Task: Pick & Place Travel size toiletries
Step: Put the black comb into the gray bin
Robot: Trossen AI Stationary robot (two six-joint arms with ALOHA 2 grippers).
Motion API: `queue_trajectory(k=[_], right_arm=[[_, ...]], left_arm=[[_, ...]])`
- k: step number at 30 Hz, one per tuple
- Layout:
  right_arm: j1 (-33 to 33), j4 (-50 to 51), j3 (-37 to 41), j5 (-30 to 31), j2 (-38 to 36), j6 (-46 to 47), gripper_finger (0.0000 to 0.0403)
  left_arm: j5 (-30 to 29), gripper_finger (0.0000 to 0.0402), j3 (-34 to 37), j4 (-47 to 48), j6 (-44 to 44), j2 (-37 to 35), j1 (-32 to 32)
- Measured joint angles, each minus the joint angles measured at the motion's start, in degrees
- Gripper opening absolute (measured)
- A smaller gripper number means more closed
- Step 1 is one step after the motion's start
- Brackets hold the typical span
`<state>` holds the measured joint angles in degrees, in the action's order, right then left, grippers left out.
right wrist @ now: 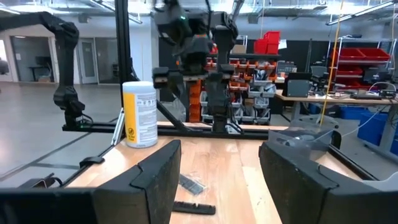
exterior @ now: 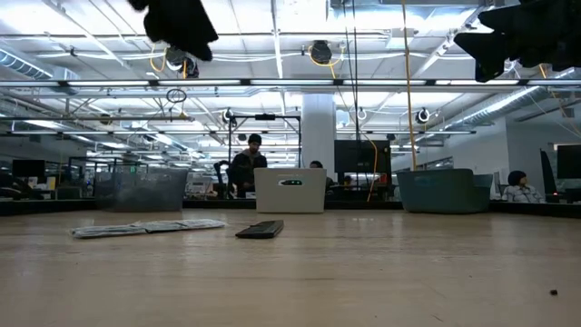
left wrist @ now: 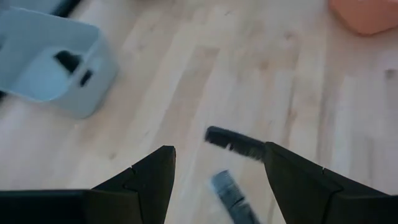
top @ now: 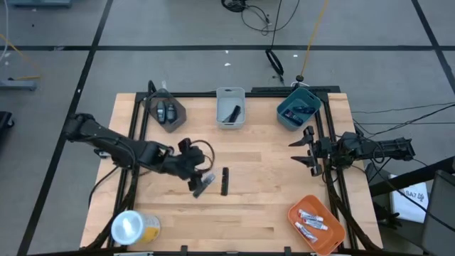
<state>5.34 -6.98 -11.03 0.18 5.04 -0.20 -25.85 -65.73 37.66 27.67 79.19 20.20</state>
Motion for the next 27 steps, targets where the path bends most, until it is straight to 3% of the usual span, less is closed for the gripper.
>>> queue_trajectory(k=[5, 10, 15, 23, 27], right_arm=[[0.00, 0.34, 0.00, -0.02, -0.06, 0.89, 0.0210], [0.00, 0.38, 0.00, 0.00, -0.04, 1.05, 0.0210], [0.00, 0.43, 0.00, 0.31, 0.00, 1.16, 0.0210], [-0.02, 1.72, 0.00, 1.55, 0.00, 1.48, 0.0210], [-0.02, 1.74, 0.00, 1.53, 0.00, 1.47, 0.0210]], left_arm=[[9.40, 0.0243, 13.74, -16.20, -0.30, -6.22, -3.86], [12.86, 0.0243, 16.32, -11.12, 8.81, -2.76, -4.91], [16.59, 0.0243, 9.87, -1.89, 15.82, 3.92, -4.87], [19.94, 0.0243, -7.08, 13.70, 17.73, 20.90, -4.22], [21.67, 0.0243, -11.86, 18.28, 21.35, 26.86, -4.23]])
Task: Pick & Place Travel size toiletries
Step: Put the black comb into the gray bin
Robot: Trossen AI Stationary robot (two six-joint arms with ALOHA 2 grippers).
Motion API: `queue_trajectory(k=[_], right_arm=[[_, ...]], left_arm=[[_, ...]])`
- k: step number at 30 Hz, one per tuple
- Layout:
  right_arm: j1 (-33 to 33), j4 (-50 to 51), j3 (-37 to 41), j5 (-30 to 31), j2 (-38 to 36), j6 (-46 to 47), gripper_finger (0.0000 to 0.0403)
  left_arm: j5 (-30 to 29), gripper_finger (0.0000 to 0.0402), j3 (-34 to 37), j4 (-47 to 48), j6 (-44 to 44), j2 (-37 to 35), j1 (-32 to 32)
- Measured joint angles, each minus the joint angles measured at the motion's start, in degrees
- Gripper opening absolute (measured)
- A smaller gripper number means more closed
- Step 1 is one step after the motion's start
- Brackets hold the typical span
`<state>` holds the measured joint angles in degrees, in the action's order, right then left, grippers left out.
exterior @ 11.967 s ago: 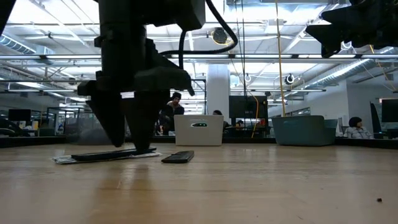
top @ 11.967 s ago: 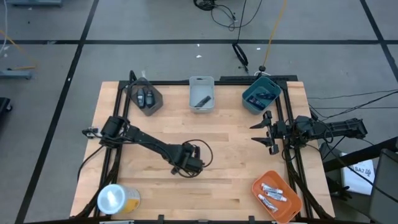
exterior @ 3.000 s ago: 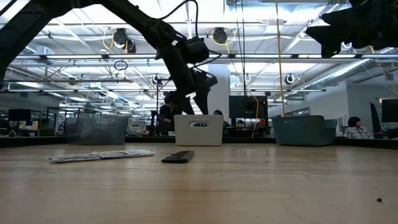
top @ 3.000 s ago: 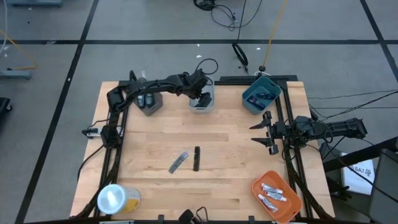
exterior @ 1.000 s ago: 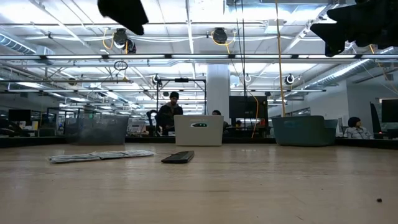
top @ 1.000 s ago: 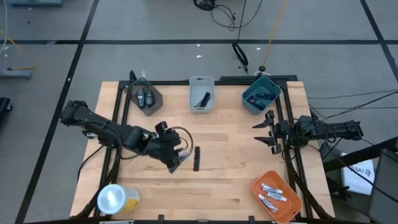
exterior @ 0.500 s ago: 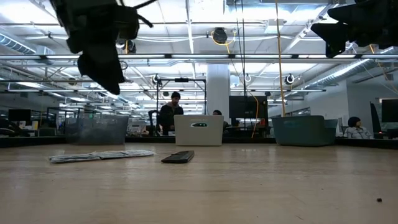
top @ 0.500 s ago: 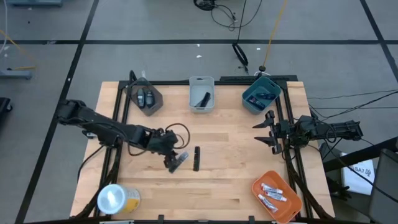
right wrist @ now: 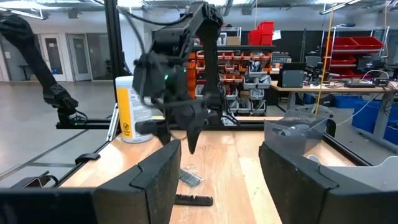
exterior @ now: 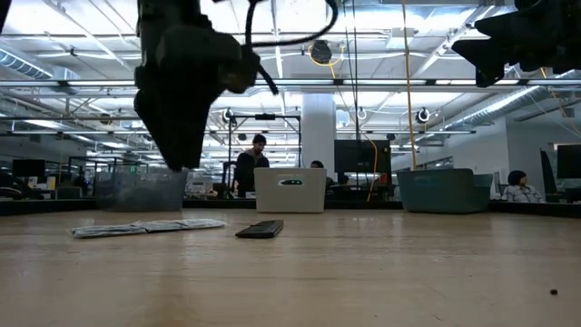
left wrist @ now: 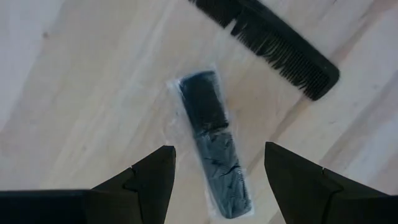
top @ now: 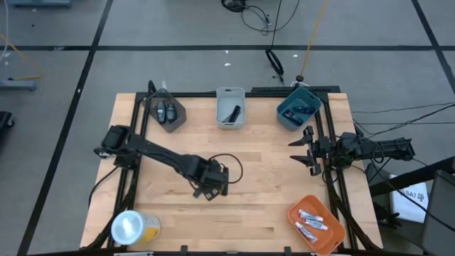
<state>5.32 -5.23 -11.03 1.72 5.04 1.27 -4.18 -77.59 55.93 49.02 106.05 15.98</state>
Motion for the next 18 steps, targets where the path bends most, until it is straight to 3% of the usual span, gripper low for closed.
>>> queue_trajectory(k=[7, 18], right_arm=[[0.00, 0.09, 0.00, -0.24, 0.00, -0.15, 0.0210], [0.02, 0.00, 0.00, -0.26, 0.00, -0.41, 0.0210]], left_arm=[[2.23, 0.0243, 0.76, 0.73, 6.21, 3.66, -0.34], [2.29, 0.0243, 5.56, -7.83, 9.61, 3.59, -0.10]])
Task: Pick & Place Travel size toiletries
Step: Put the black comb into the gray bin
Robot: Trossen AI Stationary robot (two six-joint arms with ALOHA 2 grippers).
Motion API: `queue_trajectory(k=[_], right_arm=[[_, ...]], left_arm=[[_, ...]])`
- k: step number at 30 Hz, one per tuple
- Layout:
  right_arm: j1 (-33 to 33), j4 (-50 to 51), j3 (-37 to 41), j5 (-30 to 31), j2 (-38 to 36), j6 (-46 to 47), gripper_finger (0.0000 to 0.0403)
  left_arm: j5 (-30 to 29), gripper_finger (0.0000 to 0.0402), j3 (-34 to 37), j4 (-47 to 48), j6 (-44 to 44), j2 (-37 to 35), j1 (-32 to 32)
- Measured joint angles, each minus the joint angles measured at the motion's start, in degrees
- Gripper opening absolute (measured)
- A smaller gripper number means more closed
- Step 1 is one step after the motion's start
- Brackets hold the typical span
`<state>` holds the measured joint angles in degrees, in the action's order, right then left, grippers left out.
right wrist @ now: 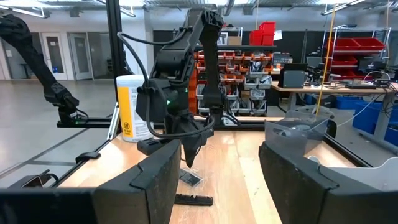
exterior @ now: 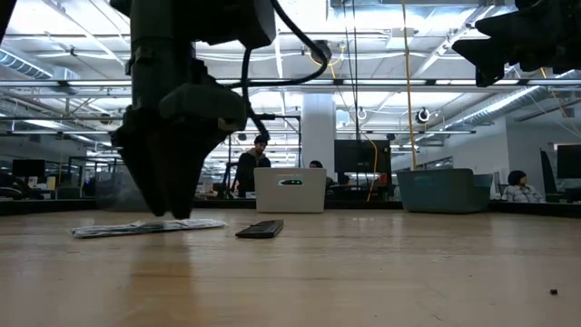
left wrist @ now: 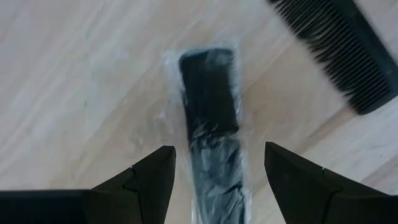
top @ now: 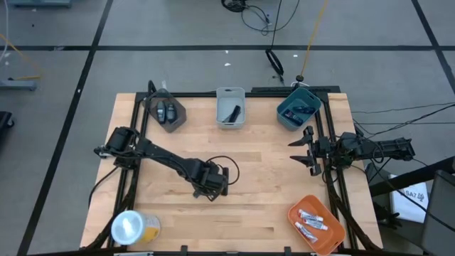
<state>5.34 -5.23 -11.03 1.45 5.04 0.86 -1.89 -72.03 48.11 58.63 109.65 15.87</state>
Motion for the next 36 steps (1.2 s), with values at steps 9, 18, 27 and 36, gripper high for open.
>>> queue_trajectory(k=[9, 18, 27, 36], right_arm=[[0.00, -0.02, 0.00, -0.02, 0.00, -0.01, 0.0210], [0.00, -0.07, 0.00, -0.02, 0.02, -0.02, 0.0210], [0.00, -0.07, 0.00, -0.02, 0.02, -0.02, 0.0210], [0.00, -0.09, 0.00, -0.02, 0.02, -0.02, 0.0210]], left_arm=[[0.19, 0.0243, 3.20, -4.32, 2.01, -0.03, 0.07], [0.88, 0.0243, 8.20, -9.54, 5.27, -0.57, 0.05], [0.00, 0.0173, 8.55, -9.50, 4.70, -0.44, 0.36], [0.98, 0.0016, 8.50, -12.25, 3.78, -0.39, 0.40]])
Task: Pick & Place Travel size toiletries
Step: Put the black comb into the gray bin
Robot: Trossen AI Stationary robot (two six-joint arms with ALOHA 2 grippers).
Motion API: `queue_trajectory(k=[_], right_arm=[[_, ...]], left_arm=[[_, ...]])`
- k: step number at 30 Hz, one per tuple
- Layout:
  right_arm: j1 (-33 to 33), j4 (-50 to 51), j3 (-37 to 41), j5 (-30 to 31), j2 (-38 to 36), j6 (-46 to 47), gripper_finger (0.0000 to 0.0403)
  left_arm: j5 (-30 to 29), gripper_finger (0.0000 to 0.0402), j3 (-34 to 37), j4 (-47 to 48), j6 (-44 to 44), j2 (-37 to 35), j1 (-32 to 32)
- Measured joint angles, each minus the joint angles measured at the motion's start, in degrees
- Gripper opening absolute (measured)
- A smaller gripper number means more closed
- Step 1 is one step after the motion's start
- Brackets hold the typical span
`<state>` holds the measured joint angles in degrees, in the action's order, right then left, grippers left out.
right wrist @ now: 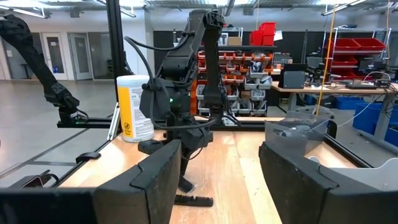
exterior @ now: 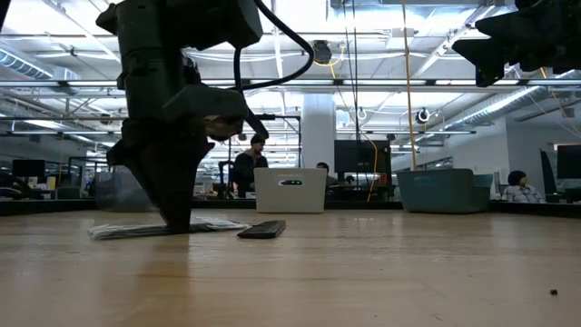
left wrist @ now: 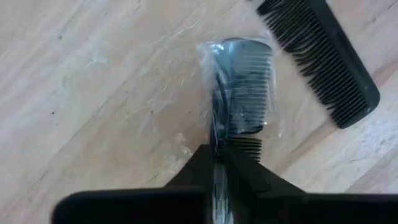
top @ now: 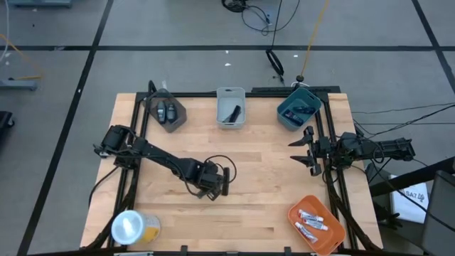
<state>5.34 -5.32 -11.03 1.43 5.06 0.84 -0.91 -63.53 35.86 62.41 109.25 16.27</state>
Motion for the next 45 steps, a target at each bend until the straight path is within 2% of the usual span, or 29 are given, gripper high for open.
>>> queue_trajectory(k=[9, 20, 27, 32, 45], right_arm=[[0.00, 0.00, 0.00, 0.00, 0.00, -0.02, 0.0210], [0.00, -0.02, 0.00, 0.00, 0.00, -0.02, 0.0210], [0.00, -0.02, 0.00, 0.00, 0.00, -0.02, 0.0210], [0.00, -0.04, 0.00, 0.02, 0.00, -0.02, 0.0210], [0.00, -0.02, 0.00, 0.02, 0.00, -0.02, 0.0210]], left_arm=[[-0.35, 0.0001, 0.12, 1.50, -0.98, -1.12, -0.55], [-7.02, 0.0001, 0.39, 10.72, 0.72, -8.81, -0.61], [-8.99, 0.0001, 0.35, 10.64, -1.26, -12.63, -1.55], [-9.76, 0.0000, -0.86, 10.87, -4.95, -14.38, -3.10], [-11.22, 0.0000, -10.06, 11.19, -20.12, -14.47, -9.70]])
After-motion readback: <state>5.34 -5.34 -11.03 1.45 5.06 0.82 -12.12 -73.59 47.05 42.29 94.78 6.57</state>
